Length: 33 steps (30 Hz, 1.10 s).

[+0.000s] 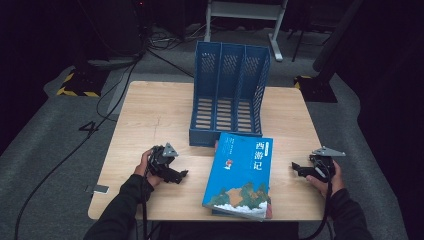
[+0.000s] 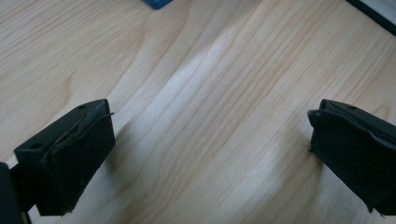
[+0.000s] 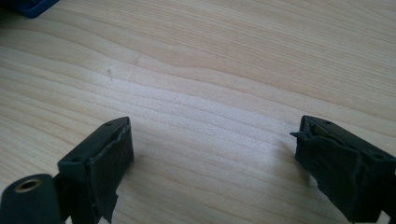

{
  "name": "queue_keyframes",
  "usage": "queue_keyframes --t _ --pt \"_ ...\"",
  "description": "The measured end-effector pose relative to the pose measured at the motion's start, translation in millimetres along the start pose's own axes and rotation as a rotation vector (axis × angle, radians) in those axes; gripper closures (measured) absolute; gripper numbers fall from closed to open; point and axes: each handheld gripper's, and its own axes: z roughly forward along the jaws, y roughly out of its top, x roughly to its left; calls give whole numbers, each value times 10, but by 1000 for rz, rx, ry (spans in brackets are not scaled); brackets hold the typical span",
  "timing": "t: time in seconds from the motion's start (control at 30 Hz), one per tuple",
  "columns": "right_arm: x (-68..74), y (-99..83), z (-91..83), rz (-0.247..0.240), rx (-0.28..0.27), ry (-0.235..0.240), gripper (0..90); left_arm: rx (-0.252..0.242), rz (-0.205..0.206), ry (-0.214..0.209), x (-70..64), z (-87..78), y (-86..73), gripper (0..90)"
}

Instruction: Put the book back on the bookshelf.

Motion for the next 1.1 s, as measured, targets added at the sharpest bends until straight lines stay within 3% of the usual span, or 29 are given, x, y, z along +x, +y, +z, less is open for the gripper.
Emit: queue_keyframes --t 0.07,0.3,0.53,0.67,0.87,1.1 --pt "0 0 0 0 0 0 116 1 20 -17 7 32 37 0" --pt "22 1 1 15 2 -12 116 0 24 -18 -37 100 114 0" --pt "-8 17 14 -11 5 17 115 0 28 -20 -59 31 36 4" --pt "18 39 -34 -69 29 -5 158 1 48 -37 -46 18 23 4" --pt "78 52 -70 -93 44 52 174 2 55 -46 -36 12 17 4" --pt "113 76 -198 -99 5 80 193 4 54 -49 -34 13 19 1"
